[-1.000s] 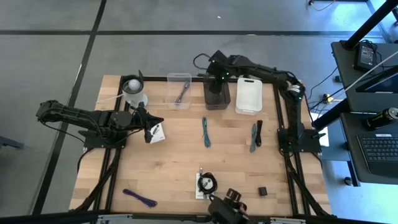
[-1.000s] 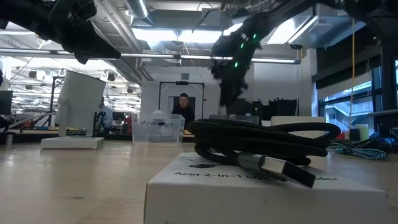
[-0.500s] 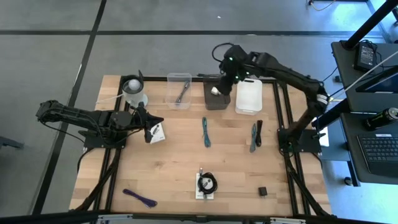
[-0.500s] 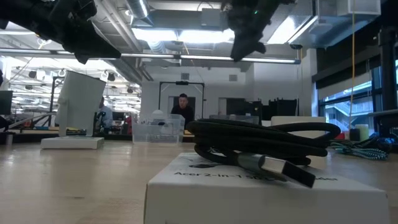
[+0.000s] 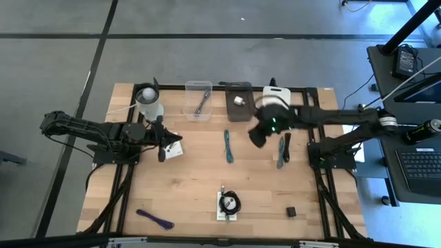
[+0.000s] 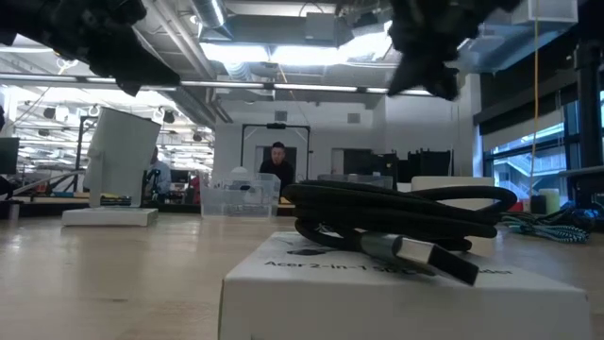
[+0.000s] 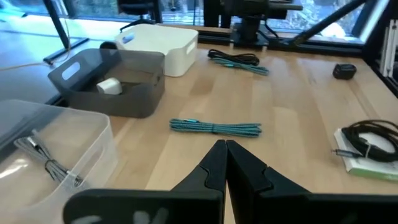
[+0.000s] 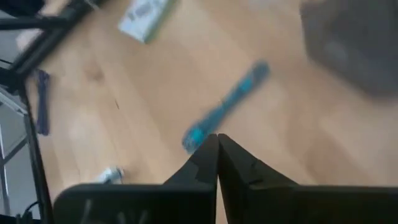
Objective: Pick and place items into bin
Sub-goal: Put the bottom black charger cable into the transparent bin
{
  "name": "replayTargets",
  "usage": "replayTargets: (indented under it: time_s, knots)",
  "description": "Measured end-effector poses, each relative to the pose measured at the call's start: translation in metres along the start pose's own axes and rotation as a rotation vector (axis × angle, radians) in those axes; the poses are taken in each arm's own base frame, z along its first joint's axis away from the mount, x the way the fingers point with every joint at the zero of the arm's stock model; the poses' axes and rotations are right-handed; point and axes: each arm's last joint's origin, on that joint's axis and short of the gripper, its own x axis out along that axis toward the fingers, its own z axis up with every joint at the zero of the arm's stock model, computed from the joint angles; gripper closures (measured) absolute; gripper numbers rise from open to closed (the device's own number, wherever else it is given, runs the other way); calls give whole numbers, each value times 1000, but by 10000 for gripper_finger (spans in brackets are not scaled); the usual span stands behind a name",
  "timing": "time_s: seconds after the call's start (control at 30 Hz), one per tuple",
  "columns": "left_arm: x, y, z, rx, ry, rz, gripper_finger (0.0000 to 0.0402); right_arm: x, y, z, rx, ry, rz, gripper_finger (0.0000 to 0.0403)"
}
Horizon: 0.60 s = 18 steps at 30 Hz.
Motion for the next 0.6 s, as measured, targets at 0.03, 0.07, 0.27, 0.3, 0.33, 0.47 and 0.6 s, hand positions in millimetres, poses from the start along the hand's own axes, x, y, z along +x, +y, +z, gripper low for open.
replayTargets:
  time_s: [0.03,0.07,0.27,0.3,0.33,0.47,0.6]
  knots:
    - [0,0,0,5,0,-1,399,1,-1,-10,16,18,-3,394]
    - [0,0,0,5,-2,-1,399,1,-1,-18,35,38,-1,396]
    - [2,-8,11,93,13,-62,400,-3,-1,-64,128,174,-28,398]
    - [3,-12,16,110,15,-69,400,-3,0,-69,127,185,-37,398]
    - [5,-15,21,124,24,-59,400,-4,1,-74,122,198,-48,399]
    - [17,-31,44,173,91,-23,400,-7,0,-89,71,262,-106,400]
    - [36,-48,60,218,156,2,399,-11,-3,-98,12,312,-172,399]
